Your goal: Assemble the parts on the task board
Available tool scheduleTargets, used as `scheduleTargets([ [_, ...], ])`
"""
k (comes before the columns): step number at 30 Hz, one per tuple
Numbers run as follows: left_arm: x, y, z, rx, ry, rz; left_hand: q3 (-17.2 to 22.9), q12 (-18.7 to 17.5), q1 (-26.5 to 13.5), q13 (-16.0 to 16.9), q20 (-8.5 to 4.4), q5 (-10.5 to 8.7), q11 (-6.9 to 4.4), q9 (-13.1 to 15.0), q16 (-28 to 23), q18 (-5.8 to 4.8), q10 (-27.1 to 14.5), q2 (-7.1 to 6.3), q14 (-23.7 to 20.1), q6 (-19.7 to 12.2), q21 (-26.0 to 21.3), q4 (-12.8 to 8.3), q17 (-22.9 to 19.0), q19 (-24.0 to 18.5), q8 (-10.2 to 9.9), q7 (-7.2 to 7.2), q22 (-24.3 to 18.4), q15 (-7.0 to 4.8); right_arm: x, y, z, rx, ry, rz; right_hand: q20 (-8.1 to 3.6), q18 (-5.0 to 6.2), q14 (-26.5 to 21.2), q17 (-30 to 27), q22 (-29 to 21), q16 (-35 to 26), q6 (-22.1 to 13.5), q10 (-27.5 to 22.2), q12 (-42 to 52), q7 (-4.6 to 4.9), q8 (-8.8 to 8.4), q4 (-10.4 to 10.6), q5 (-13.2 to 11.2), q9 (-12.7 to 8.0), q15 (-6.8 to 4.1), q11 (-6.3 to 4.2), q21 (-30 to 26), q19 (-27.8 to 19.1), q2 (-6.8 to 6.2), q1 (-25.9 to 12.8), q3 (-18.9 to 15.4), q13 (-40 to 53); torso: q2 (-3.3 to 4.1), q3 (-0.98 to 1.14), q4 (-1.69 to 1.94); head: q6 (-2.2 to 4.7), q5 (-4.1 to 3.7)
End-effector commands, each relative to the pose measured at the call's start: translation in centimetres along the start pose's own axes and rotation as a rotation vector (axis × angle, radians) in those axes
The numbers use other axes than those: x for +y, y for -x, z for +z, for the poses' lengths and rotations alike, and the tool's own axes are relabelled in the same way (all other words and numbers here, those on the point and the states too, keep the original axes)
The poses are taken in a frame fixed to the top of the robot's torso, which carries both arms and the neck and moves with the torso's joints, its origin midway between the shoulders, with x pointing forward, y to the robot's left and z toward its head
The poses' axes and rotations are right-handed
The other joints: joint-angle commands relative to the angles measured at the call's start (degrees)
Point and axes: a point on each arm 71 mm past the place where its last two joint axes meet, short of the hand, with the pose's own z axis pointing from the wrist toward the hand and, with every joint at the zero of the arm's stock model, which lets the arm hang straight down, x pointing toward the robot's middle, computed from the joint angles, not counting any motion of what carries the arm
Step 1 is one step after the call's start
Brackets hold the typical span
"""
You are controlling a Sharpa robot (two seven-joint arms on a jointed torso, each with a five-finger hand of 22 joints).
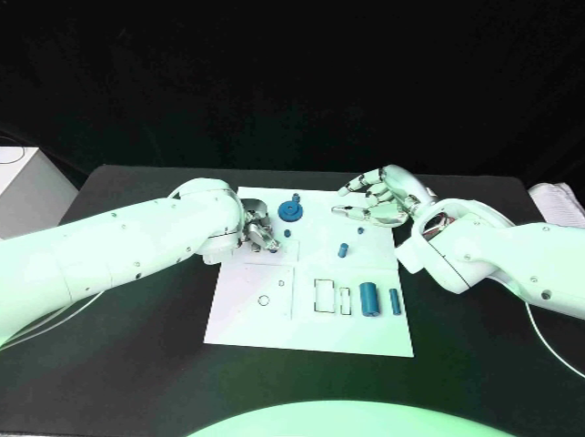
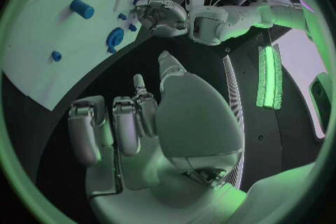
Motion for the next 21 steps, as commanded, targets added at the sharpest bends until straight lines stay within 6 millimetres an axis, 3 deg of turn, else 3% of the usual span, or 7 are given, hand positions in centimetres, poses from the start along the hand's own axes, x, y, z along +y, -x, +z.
scheduleTargets([
  [1,-0.36,-0.62,0.18,0.042,-0.009,0.007,12.5,-0.2,-0.2,0.0,0.10,0.30,-0.31,0.1,0.3,-1.02,-0.1,0.47,4.9,0.4,0.3,-12.9,12.0,0.3,0.1,-0.03,0.1,-0.32,0.10,-0.15,-0.03,0.015,0.010,-0.008,-0.04,-0.83,5.8,14.3,15.1,0.0,0.4,-0.3,-0.3,0.02,0.36,-0.1,0.0,0.0,0.11,0.07,0.1,6.1,0.09,-0.6,-0.2,6.8,0.01,0.00,0.05,0.00,-0.09],
  [7,-0.34,-0.64,0.31,0.055,-0.006,0.008,11.7,0.0,-1.6,0.0,0.12,-0.27,-0.36,0.3,0.4,-1.03,0.4,0.78,5.0,0.5,0.3,-12.4,12.3,0.2,0.2,-0.20,0.1,-0.31,0.08,-0.15,-0.03,0.016,0.009,-0.008,-0.06,-0.83,5.7,14.2,15.1,0.0,0.4,-0.3,-0.4,0.01,0.40,-0.1,0.0,-0.1,0.10,0.06,0.1,6.1,0.11,-0.7,-0.3,6.8,-0.02,-0.03,0.05,-0.08,-0.12],
  [10,-0.31,-0.65,0.34,0.060,-0.005,0.008,9.1,0.1,-3.6,-0.2,0.11,-0.90,-0.60,0.4,0.4,-1.04,0.7,0.69,5.0,0.6,0.1,-11.1,12.3,0.2,0.1,-0.59,0.0,-0.40,0.07,-0.15,-0.03,0.017,0.009,-0.008,-0.06,-0.83,5.7,14.2,15.1,0.0,0.4,-0.3,-0.4,0.01,0.40,-0.1,0.0,-0.1,0.10,0.06,0.1,6.1,0.11,-0.8,-0.3,6.8,-0.02,-0.04,0.03,-0.08,-0.18],
  [14,-0.23,-0.65,0.36,0.063,-0.003,0.009,-0.1,0.5,-7.2,-0.2,-0.09,-1.74,-0.77,0.1,0.2,-1.05,0.4,0.69,4.9,1.9,-0.3,-6.6,12.0,0.1,-0.5,-0.93,-0.2,-0.58,0.06,-0.13,-0.03,0.017,0.008,-0.008,-0.06,-0.83,5.7,14.1,15.1,0.0,0.4,-0.4,-0.4,0.02,0.40,0.0,0.0,-0.1,0.10,0.06,0.1,6.1,0.11,-0.8,-0.3,6.7,-0.06,-0.05,0.03,-0.01,-0.21],
  [17,-0.14,-0.63,0.36,0.063,-0.002,0.008,-5.2,0.7,-7.5,-0.2,-0.10,-1.62,-0.73,-0.1,0.2,-1.07,0.2,1.16,4.8,2.1,-0.5,-4.0,11.9,0.2,-1.1,-0.96,-0.2,-0.63,0.05,-0.12,-0.03,0.016,0.008,-0.009,-0.06,-0.83,5.7,14.1,15.1,0.0,0.4,-0.4,-0.4,0.02,0.40,0.0,0.0,-0.1,0.10,0.06,0.1,6.1,0.11,-0.8,-0.3,6.7,-0.06,-0.08,0.06,0.04,-0.23],
  [21,0.04,-0.59,0.35,0.062,0.001,0.007,-8.5,0.8,-6.9,-0.3,-0.15,-1.54,-0.71,-0.2,0.2,-1.05,0.0,1.46,4.8,2.2,-0.6,-2.3,11.9,0.3,-1.4,-0.87,-0.3,-0.60,0.03,-0.10,-0.04,0.016,0.008,-0.009,-0.06,-0.83,5.7,14.1,15.1,0.0,0.4,-0.4,-0.4,0.02,0.40,0.0,0.0,-0.1,0.10,0.06,0.1,6.1,0.11,-0.8,-0.3,6.7,-0.06,-0.10,0.07,0.04,-0.27],
])
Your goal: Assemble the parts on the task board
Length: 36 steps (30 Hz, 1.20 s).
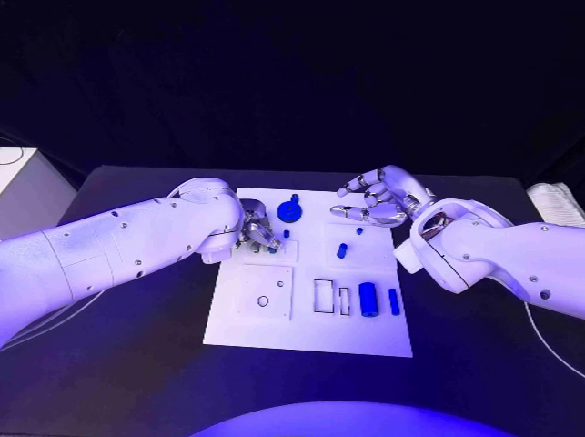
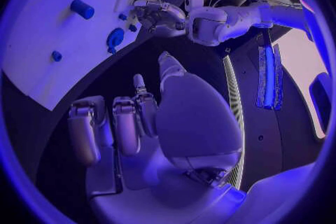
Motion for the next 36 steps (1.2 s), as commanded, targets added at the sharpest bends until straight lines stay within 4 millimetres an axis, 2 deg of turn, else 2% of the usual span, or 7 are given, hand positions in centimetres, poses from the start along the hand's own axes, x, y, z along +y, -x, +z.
scheduleTargets([
  [1,0.0,-0.7,0.1,0.045,-0.007,0.007,-1.7,0.4,0.3,0.0,-0.15,-0.28,0.22,0.0,0.2,-1.05,-0.1,0.26,4.9,0.2,-0.4,1.0,12.0,0.3,-0.4,0.39,0.0,-0.23,0.1,-0.1,0.0,0.013,0.010,-0.008,-0.06,-0.83,5.7,14.1,15.1,0.0,0.4,-0.4,-0.2,0.02,0.18,0.0,0.0,-0.1,0.10,0.06,0.1,6.1,-0.12,-0.6,-0.3,6.7,-0.02,-0.02,0.01,0.01,-0.02],
  [14,0.6,-0.5,-0.1,0.025,0.001,0.001,-6.9,0.8,0.9,0.1,-0.11,-0.61,0.29,0.0,0.2,-1.06,-0.1,0.33,4.9,0.5,-0.5,4.3,12.1,0.4,-0.8,0.45,0.0,-0.18,0.0,-0.1,0.0,0.012,0.009,-0.009,-0.07,-0.83,5.7,13.9,15.1,-0.1,0.3,-0.4,-0.2,0.02,0.18,0.0,-0.1,-0.1,0.10,0.06,0.1,6.1,-0.12,-0.9,-0.4,6.6,0.03,-0.05,0.01,0.25,-0.09],
  [21,0.9,-0.3,-0.3,0.006,-0.001,-0.011,-9.2,0.9,-0.4,0.1,-0.07,-2.48,0.33,-0.1,0.3,-1.06,-0.2,0.60,5.0,0.6,-0.5,4.4,12.2,0.4,-1.0,0.49,0.1,-0.14,0.0,0.0,0.0,0.010,0.009,-0.009,-0.07,-0.83,5.7,13.9,15.1,-0.1,0.3,-0.4,-0.3,0.02,0.19,0.0,-0.1,-0.1,0.10,0.07,0.1,6.1,-0.13,-1.0,-0.4,6.6,-0.01,-0.02,0.01,0.20,-0.17],
  [22,0.9,-0.2,-0.4,0.002,-0.003,-0.014,-9.7,1.0,-0.6,0.1,-0.06,-3.13,0.32,-0.1,0.3,-1.07,-0.2,0.72,5.0,0.7,-0.5,4.4,12.2,0.4,-1.1,0.48,0.1,-0.14,0.0,0.0,0.0,0.010,0.009,-0.009,-0.07,-0.83,5.7,13.9,15.1,-0.1,0.3,-0.4,-0.3,0.02,0.19,0.1,-0.1,-0.1,0.09,0.07,0.1,6.1,-0.13,-1.0,-0.5,6.6,-0.01,-0.03,0.01,0.22,-0.18],
  [23,0.9,-0.2,-0.5,-0.002,-0.005,-0.018,-10.7,1.1,-1.3,0.1,-0.05,-6.00,0.32,-0.1,0.3,-1.07,-0.2,0.91,5.0,0.7,-0.5,4.5,12.2,0.5,-1.2,0.46,0.1,-0.13,0.0,0.0,0.0,0.010,0.009,-0.009,-0.07,-0.83,5.7,13.9,15.1,-0.1,0.3,-0.4,-0.3,0.02,0.19,0.1,-0.1,-0.1,0.09,0.07,0.1,6.1,-0.13,-1.0,-0.5,6.6,-0.01,-0.03,0.01,0.23,-0.19],
  [31,0.8,0.4,-1.2,-0.046,-0.031,-0.077,-14.8,1.3,-3.4,0.0,-0.09,-13.65,0.26,0.0,0.2,-1.06,-0.2,2.16,4.9,0.9,-0.5,4.5,12.1,0.6,-1.3,0.37,0.2,-0.19,-0.2,0.1,0.1,0.006,0.006,-0.011,-0.07,-0.83,5.7,13.9,15.1,-0.1,0.3,-0.4,-0.3,0.02,0.19,0.1,-0.1,-0.1,0.09,0.07,0.1,6.1,-0.13,-1.0,-0.5,6.6,-0.02,0.00,0.00,0.38,-0.26],
  [36,0.8,1.0,-1.8,-0.068,-0.048,-0.120,-16.5,1.2,-3.8,-0.4,-0.10,-15.80,0.28,0.2,0.1,-1.02,-0.4,2.70,4.8,0.8,-0.6,4.5,11.8,0.4,-1.3,0.40,0.0,-0.19,-0.2,0.1,0.1,0.005,0.004,-0.012,-0.07,-0.83,5.6,13.9,15.1,-0.1,0.3,-0.4,-0.3,0.03,0.18,0.1,-0.1,-0.1,0.10,0.07,0.1,6.1,-0.13,-1.2,-0.5,6.6,-0.01,0.02,0.02,0.53,-0.26],
])
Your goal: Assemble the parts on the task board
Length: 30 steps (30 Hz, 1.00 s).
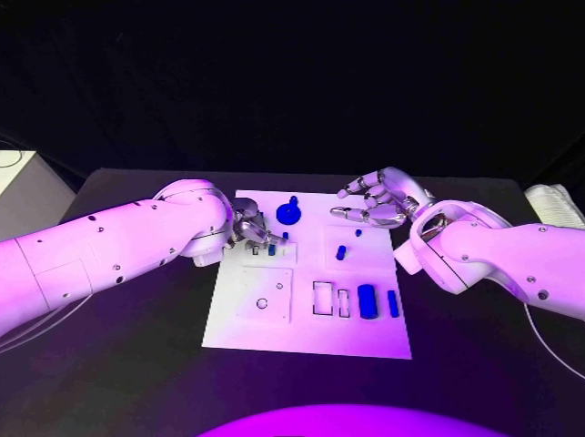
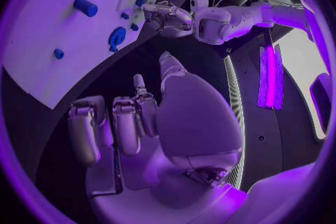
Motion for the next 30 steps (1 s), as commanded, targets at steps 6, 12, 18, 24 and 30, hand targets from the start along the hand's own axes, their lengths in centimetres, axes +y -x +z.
scheduleTargets([
  [6,0.4,1.8,-0.9,-0.045,-0.024,-0.084,-1.7,-1.7,2.2,-2.8,0.41,0.13,0.59,0.1,-0.8,-0.52,-2.5,0.51,3.9,-1.1,-1.7,-0.1,9.7,-1.7,-0.9,0.54,-2.7,0.28,0.0,0.0,0.0,0.008,0.009,-0.009,-0.07,-0.83,5.6,13.9,15.1,-0.1,0.3,-0.4,-0.3,0.03,0.19,-0.1,-0.1,-0.1,0.10,0.07,0.1,6.1,-0.13,-0.6,-0.4,6.6,-0.01,0.08,0.02,0.34,-0.09],
  [12,1.4,4.8,-1.6,-0.072,-0.010,-0.122,-2.1,-3.7,6.1,-6.0,1.09,0.69,1.42,-0.5,-1.7,0.01,-5.5,1.34,2.9,-2.8,-3.2,-0.1,7.7,-3.8,-2.2,1.46,-5.2,1.02,-0.2,0.2,0.0,0.003,0.005,-0.011,-0.07,-0.83,5.6,13.9,15.1,-0.1,0.3,-0.4,-0.3,0.03,0.19,-0.1,-0.1,-0.1,0.10,0.07,0.1,6.1,-0.13,-0.6,-0.4,6.6,0.11,0.06,0.03,0.75,0.03],
  [18,1.5,7.2,-1.5,-0.100,-0.002,-0.146,-3.0,-3.4,8.3,-6.2,2.56,0.87,3.60,-5.6,-1.9,0.17,-7.1,2.29,2.5,-6.8,-3.8,-0.1,7.1,-4.6,-8.6,4.07,-6.0,2.90,-0.2,0.2,0.1,0.001,0.005,-0.012,-0.07,-0.83,5.6,13.9,15.1,-0.1,0.3,-0.4,-0.3,0.03,0.19,-0.1,-0.1,-0.1,0.10,0.07,0.1,6.1,-0.13,-0.6,-0.4,6.6,0.37,0.06,-0.17,1.15,0.23],
  [24,1.2,8.9,-1.0,-0.131,0.011,-0.130,-3.2,-3.4,9.1,-6.4,3.08,0.87,4.19,-7.4,-1.9,0.25,-7.8,2.46,2.4,-7.4,-4.0,-0.1,6.9,-4.8,-10.2,4.72,-6.2,3.43,-0.1,0.1,0.1,0.002,0.007,-0.011,-0.07,-0.83,5.6,13.9,15.1,-0.1,0.3,-0.4,-0.3,0.03,0.19,-0.1,-0.1,-0.1,0.10,0.07,0.1,6.1,-0.13,-0.6,-0.4,6.6,0.72,0.05,-0.34,1.43,0.35],
  [30,1.1,9.4,-0.4,-0.111,0.031,-0.110,-3.2,-3.4,9.1,-6.4,3.12,0.87,4.20,-7.5,-1.9,0.20,-7.7,2.53,2.5,-7.3,-3.8,-0.1,7.1,-4.6,-10.3,4.71,-6.0,3.45,0.0,0.0,0.1,0.004,0.010,-0.011,-0.07,-0.83,5.7,13.9,15.1,-0.1,0.3,-0.4,-0.3,0.03,0.18,-0.1,-0.1,-0.1,0.10,0.07,0.1,6.1,-0.07,-0.8,-0.4,6.6,0.99,0.10,-0.34,1.64,0.33],
])
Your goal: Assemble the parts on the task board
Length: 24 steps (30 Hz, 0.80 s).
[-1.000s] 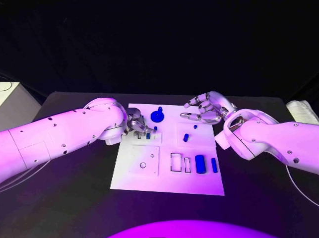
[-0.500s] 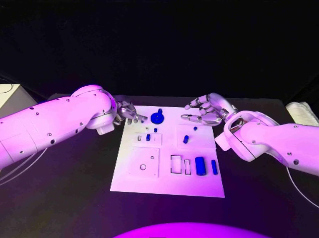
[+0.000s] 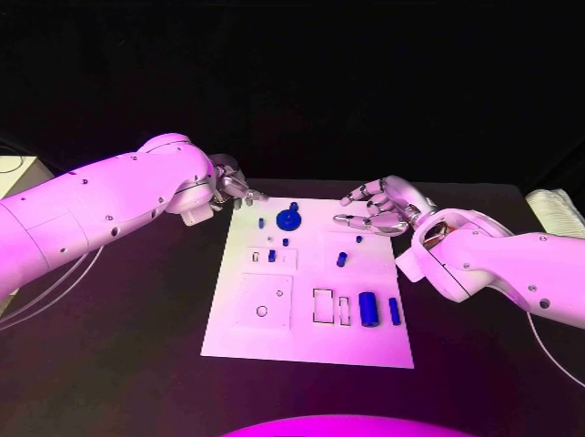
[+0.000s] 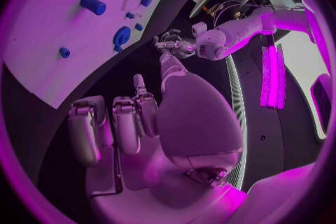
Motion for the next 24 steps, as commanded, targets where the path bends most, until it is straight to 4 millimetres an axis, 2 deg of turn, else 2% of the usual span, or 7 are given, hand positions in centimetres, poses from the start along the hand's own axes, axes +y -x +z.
scheduleTargets([
  [1,-0.2,-0.2,0.4,0.052,-0.008,0.032,-0.5,0.1,0.5,0.0,0.46,0.33,0.21,-0.2,-0.1,0.19,0.0,0.14,2.5,0.0,-0.1,0.0,7.1,0.2,-0.3,-0.01,0.2,0.38,0.2,-0.2,0.0,0.010,0.015,-0.008,-0.07,-0.83,5.7,13.9,15.1,-0.1,0.3,-0.4,-0.3,0.03,0.18,0.0,-0.1,-0.1,0.10,0.07,0.1,6.1,0.16,-0.6,-0.3,6.6,0.27,0.05,-0.03,0.11,0.01],
  [5,-0.2,-0.5,0.9,0.088,0.011,0.052,-0.5,0.1,0.5,-0.1,0.51,0.30,0.20,-0.3,-0.1,0.19,0.0,0.21,2.5,0.3,-0.1,0.0,7.1,0.1,-0.2,-0.04,0.1,0.39,0.3,-0.3,0.0,0.012,0.017,-0.008,-0.07,-0.83,5.7,13.9,15.1,-0.1,0.3,-0.4,-0.3,0.03,0.18,0.0,-0.1,-0.1,0.10,0.07,0.1,6.1,0.16,-0.6,-0.3,6.6,0.30,0.05,-0.12,0.07,0.15],
  [9,0.0,-0.8,1.6,0.109,0.031,0.063,-0.5,0.1,0.5,-0.1,0.53,0.28,0.19,-0.4,-0.1,0.21,-0.1,0.26,2.4,0.4,-0.1,0.0,7.0,0.1,-0.2,-0.05,0.1,0.40,0.3,-0.3,0.1,0.013,0.019,-0.007,-0.07,-0.83,5.7,13.9,15.1,-0.1,0.3,-0.4,-0.3,0.03,0.18,0.0,-0.1,-0.1,0.10,0.07,0.1,6.1,0.16,-0.6,-0.3,6.6,0.38,-0.06,-0.22,0.11,0.14],
  [14,0.2,-1.1,2.3,0.099,0.045,0.070,-0.5,0.1,0.6,-0.1,0.56,0.28,0.20,-0.5,-0.2,0.27,-0.1,0.41,2.4,0.5,-0.2,0.0,6.9,-0.1,-0.3,-0.05,-0.1,0.41,0.4,-0.4,0.0,0.013,0.022,-0.010,-0.07,-0.83,5.7,13.9,15.1,-0.1,0.3,-0.4,-0.3,0.03,0.18,0.0,-0.1,-0.1,0.10,0.07,0.1,6.1,0.16,-0.6,-0.3,6.6,0.57,-0.08,-0.31,0.36,0.16],
  [15,0.2,-1.2,2.4,0.095,0.047,0.068,-0.5,0.1,0.6,-0.1,0.57,0.27,0.20,-0.6,-0.2,0.27,-0.2,0.43,2.4,0.5,-0.2,0.0,6.9,-0.1,-0.3,-0.05,-0.1,0.42,0.4,-0.4,0.0,0.013,0.023,-0.011,-0.07,-0.83,5.7,13.9,15.1,-0.1,0.3,-0.4,-0.3,0.03,0.18,0.0,-0.1,-0.1,0.10,0.07,0.1,6.1,0.16,-0.6,-0.3,6.6,0.65,-0.13,-0.35,0.48,0.18],
  [21,0.2,-1.2,2.9,0.087,0.051,0.056,-0.7,0.2,0.2,-0.1,0.62,0.16,0.25,-0.9,-0.1,0.27,-0.3,0.46,2.4,0.7,-0.2,0.1,7.0,-0.1,-0.4,-0.01,-0.1,0.46,0.5,-0.5,0.1,0.015,0.026,-0.011,-0.07,-0.83,5.7,13.9,15.1,-0.1,0.3,-0.4,-0.3,0.03,0.18,0.0,-0.1,-0.1,0.10,0.07,0.1,6.1,0.16,-0.6,-0.3,6.6,0.63,-0.15,-0.31,0.44,0.14],
  [24,0.2,-1.2,3.0,0.087,0.053,0.053,-0.7,0.2,0.2,-0.1,0.62,0.16,0.25,-0.9,-0.1,0.27,-0.3,0.46,2.4,0.7,-0.2,0.1,7.0,-0.1,-0.4,-0.01,-0.1,0.46,0.5,-0.5,0.1,0.015,0.027,-0.011,-0.07,-0.83,5.7,13.9,15.1,-0.1,0.3,-0.4,-0.3,0.03,0.18,0.0,-0.1,-0.1,0.10,0.07,0.1,6.1,0.16,-0.6,-0.3,6.6,0.57,-0.09,-0.29,0.34,0.09],
])
